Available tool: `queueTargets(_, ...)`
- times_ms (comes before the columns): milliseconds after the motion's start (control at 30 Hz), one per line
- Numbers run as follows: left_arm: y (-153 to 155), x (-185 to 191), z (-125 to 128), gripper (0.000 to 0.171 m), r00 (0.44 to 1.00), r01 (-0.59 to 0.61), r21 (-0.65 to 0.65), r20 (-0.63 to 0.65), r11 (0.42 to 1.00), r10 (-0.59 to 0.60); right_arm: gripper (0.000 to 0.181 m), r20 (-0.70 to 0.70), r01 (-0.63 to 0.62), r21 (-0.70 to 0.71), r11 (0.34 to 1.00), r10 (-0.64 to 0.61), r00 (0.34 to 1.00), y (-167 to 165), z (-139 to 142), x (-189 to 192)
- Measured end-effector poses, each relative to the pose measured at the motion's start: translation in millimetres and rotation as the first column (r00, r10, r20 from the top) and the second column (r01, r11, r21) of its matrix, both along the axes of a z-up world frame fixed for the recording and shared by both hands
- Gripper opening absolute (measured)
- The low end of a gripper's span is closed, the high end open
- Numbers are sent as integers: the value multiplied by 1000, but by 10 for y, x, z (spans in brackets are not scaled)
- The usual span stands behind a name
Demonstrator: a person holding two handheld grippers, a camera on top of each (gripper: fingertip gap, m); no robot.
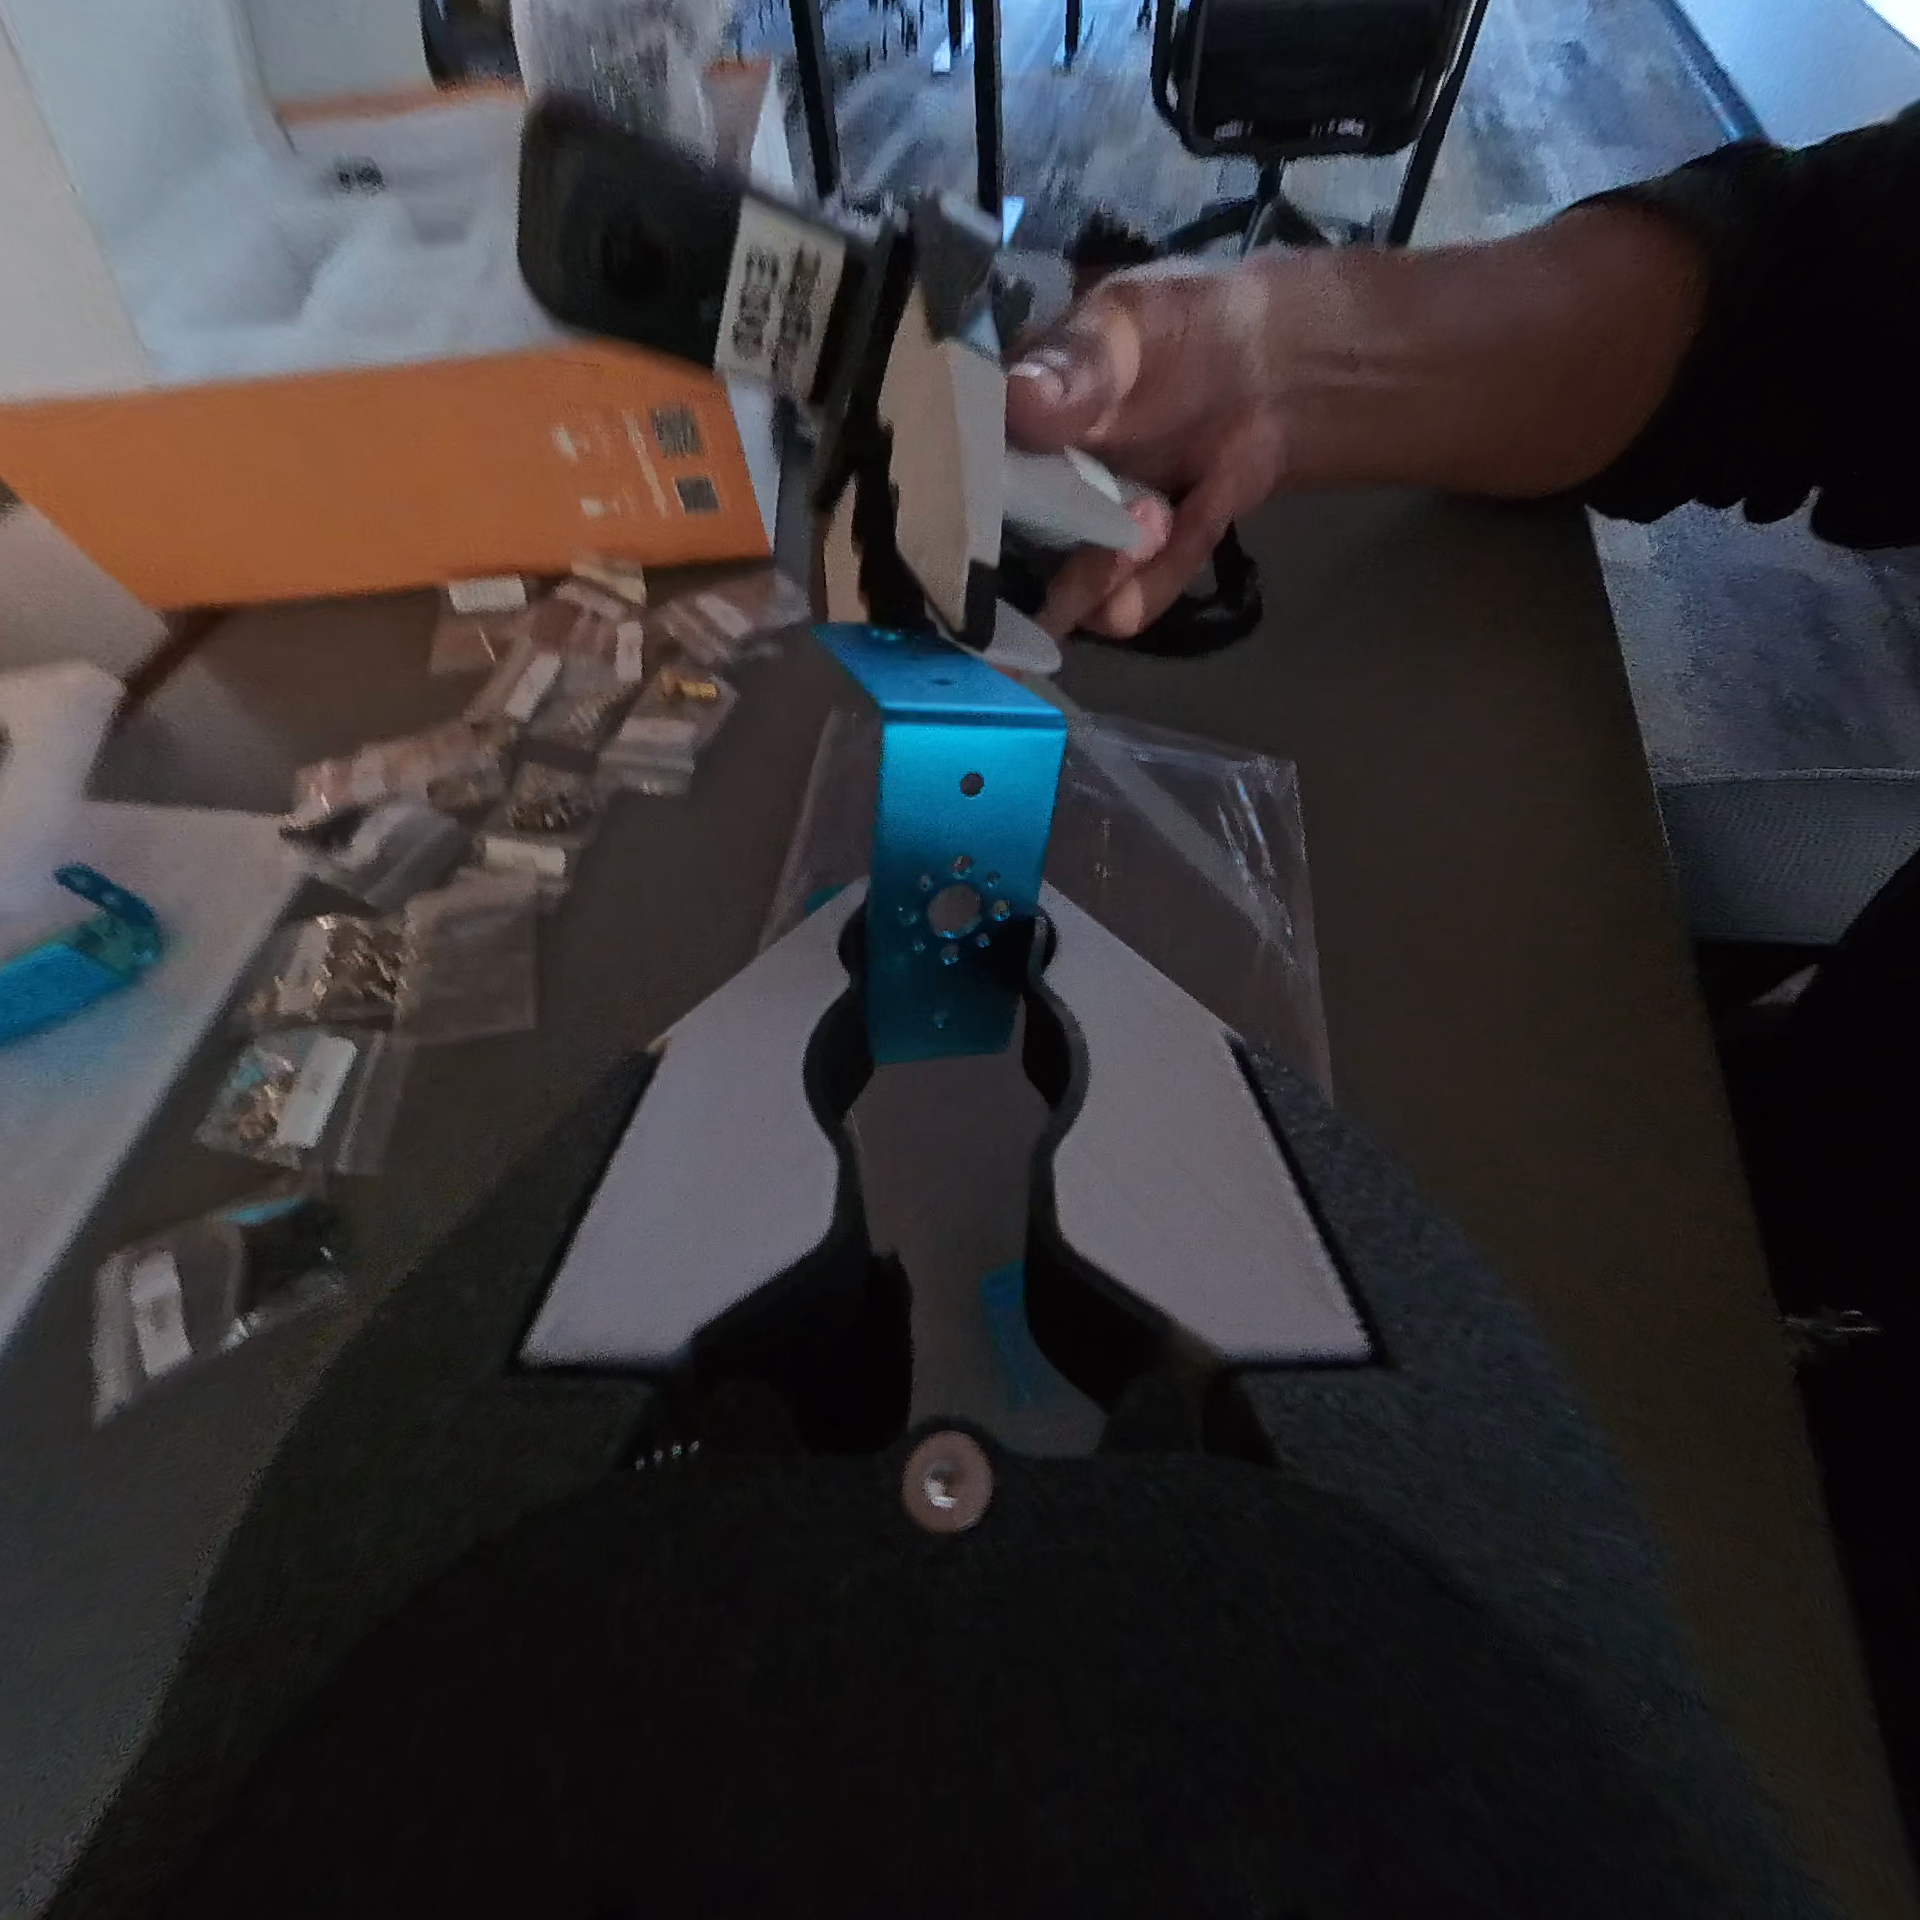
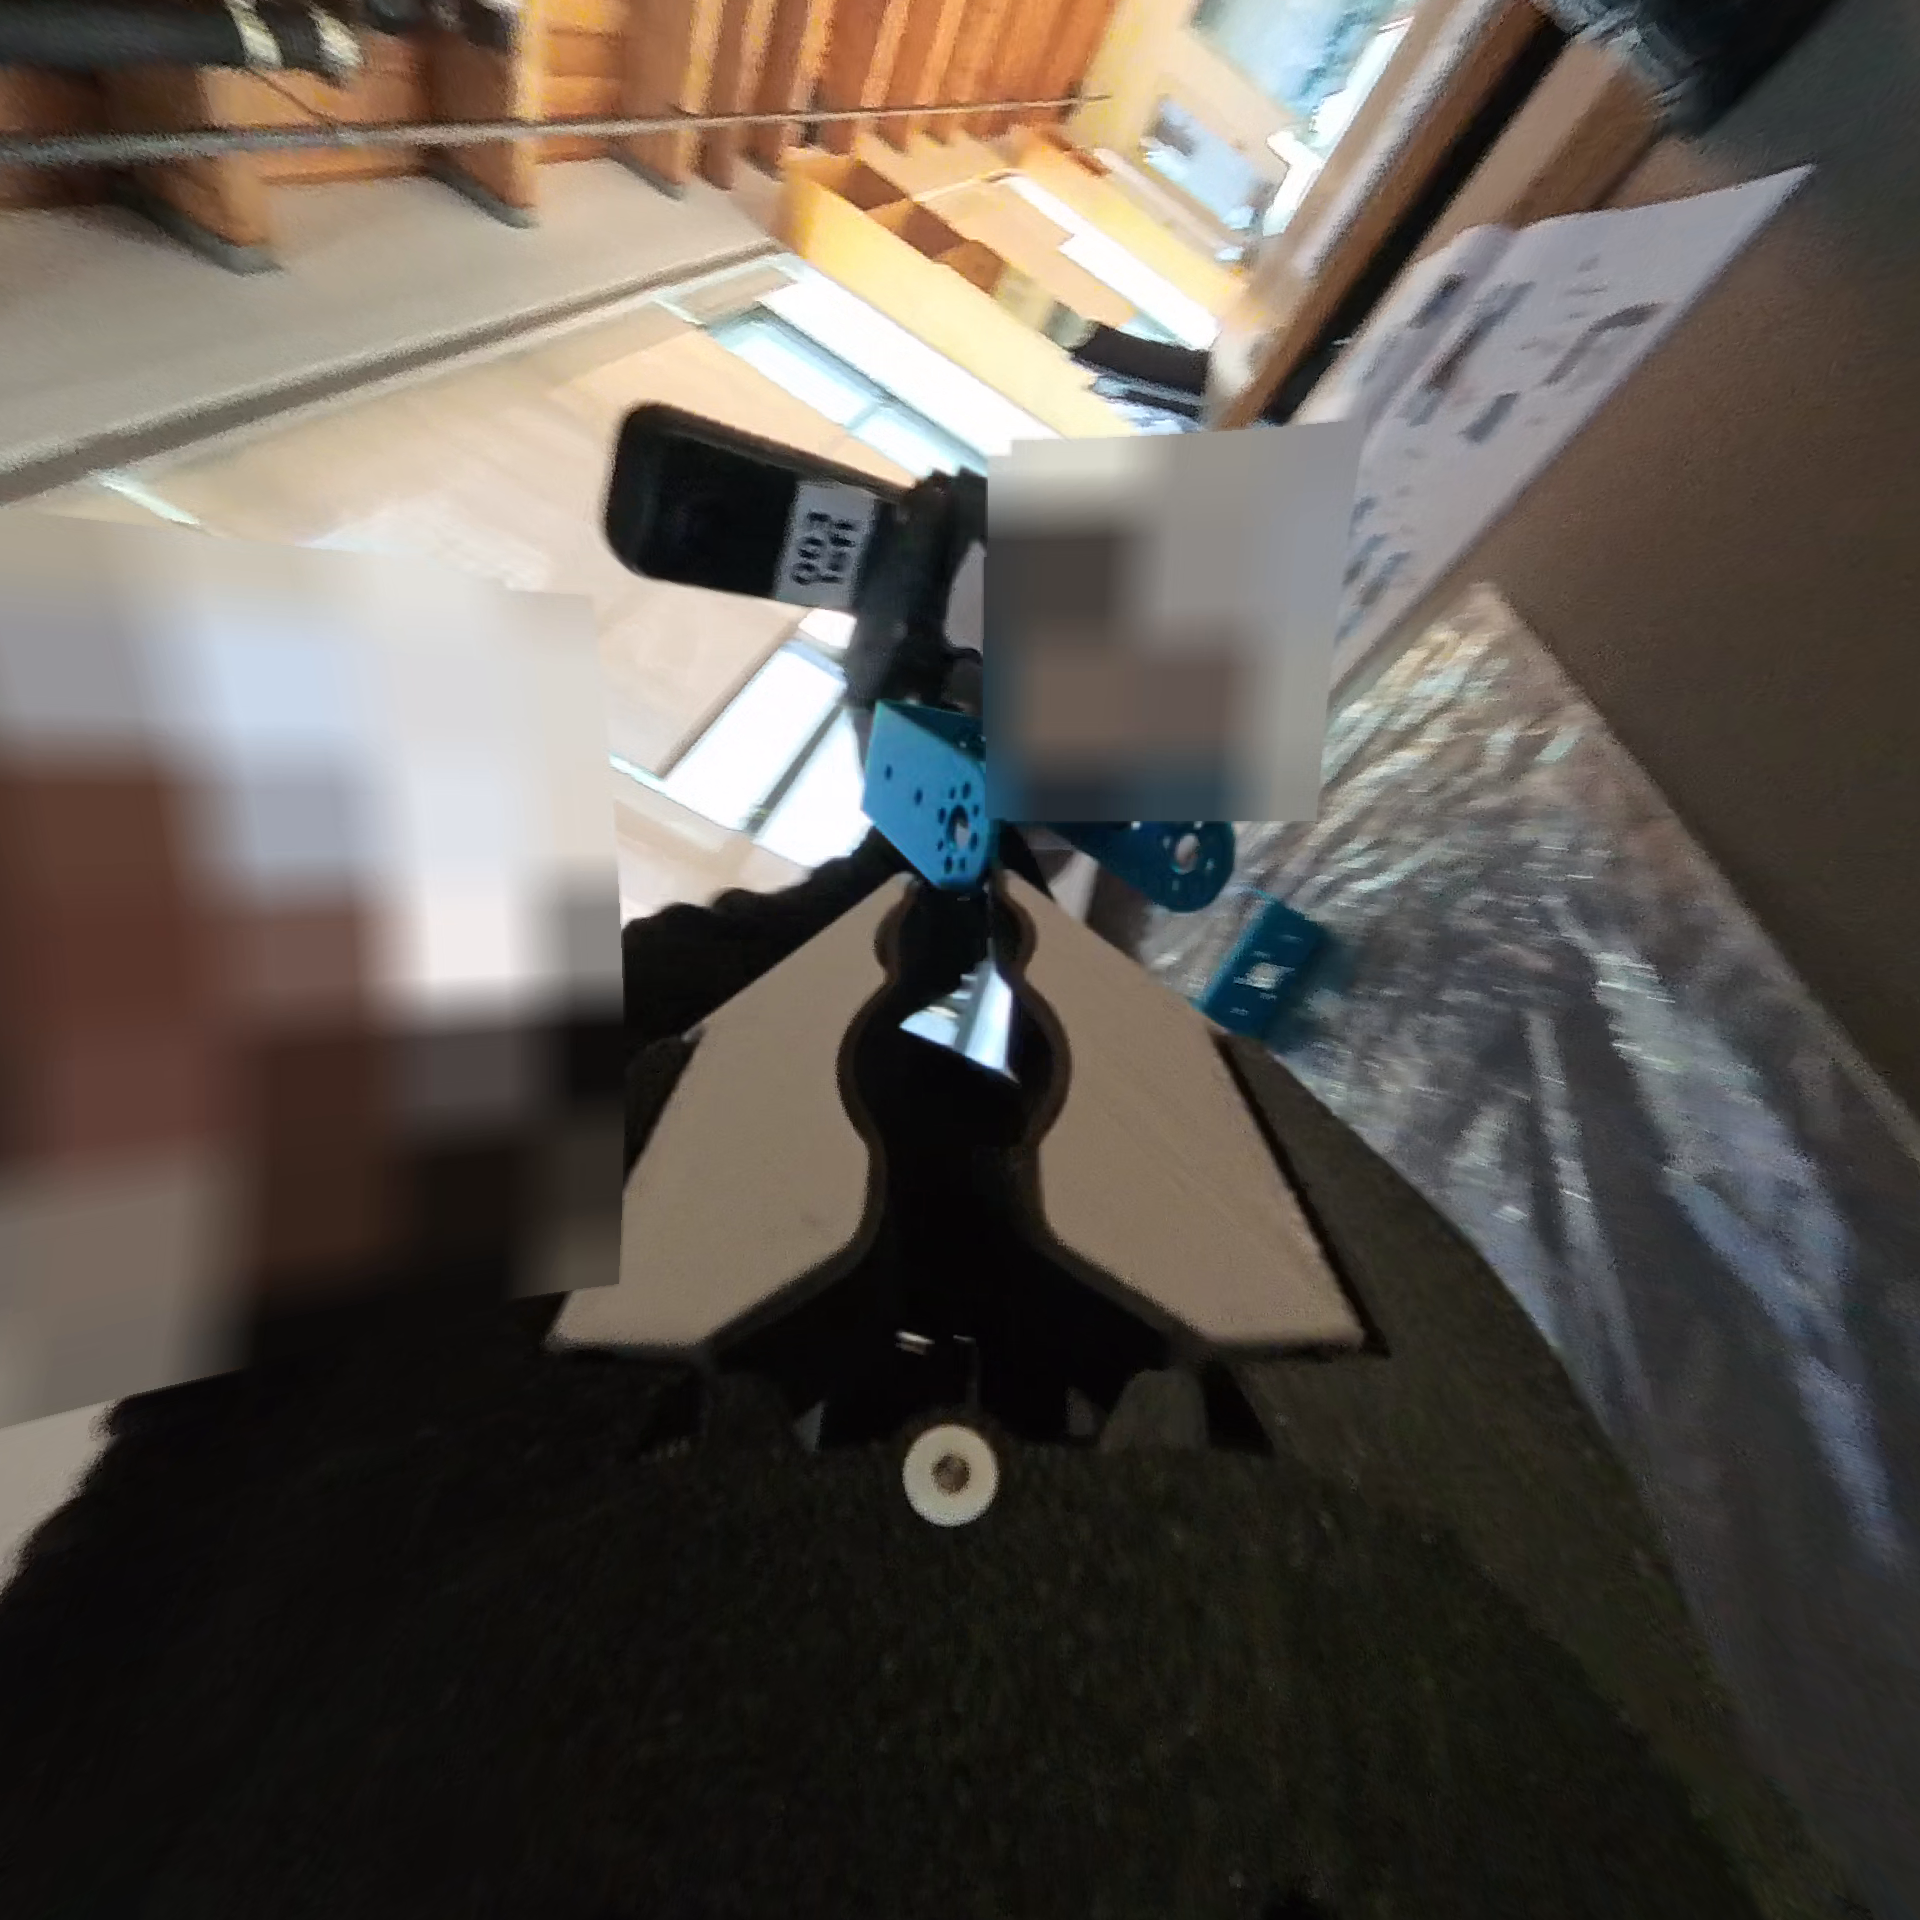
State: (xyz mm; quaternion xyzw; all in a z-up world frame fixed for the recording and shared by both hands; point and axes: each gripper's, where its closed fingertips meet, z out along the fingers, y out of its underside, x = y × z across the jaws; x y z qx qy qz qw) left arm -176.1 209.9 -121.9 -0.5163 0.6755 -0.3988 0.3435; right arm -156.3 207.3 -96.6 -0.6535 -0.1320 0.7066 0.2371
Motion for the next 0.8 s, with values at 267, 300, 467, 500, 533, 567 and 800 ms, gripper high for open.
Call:
queueTargets(267,138,-76,-191,23,983,-41,-92,-181,995,23,40,479,60,408,911,-270,835,166,-269,322)
queueTargets(300,126,-78,-182,23,985,-38,-110,-174,993,18,41,499,41,449,892,-289,817,161,-264,330)
queueTargets(467,-5,36,-100,22,997,-1,-246,-70,969,-17,43,515,-41,611,791,-358,779,129,-223,219)
queueTargets(500,-37,68,-87,22,998,14,-276,-48,961,-28,44,515,-59,621,781,-350,782,106,-230,168)
queueTargets(533,-76,95,-83,22,998,34,-309,-31,950,-46,44,500,-70,633,771,-338,797,71,-208,112)
queueTargets(567,-118,114,-91,22,998,56,-337,-21,940,-67,42,487,-69,648,759,-343,803,64,-184,81)
queueTargets(800,57,125,-329,24,995,-19,-183,-100,983,1,28,711,-282,573,769,-295,638,177,-373,51)
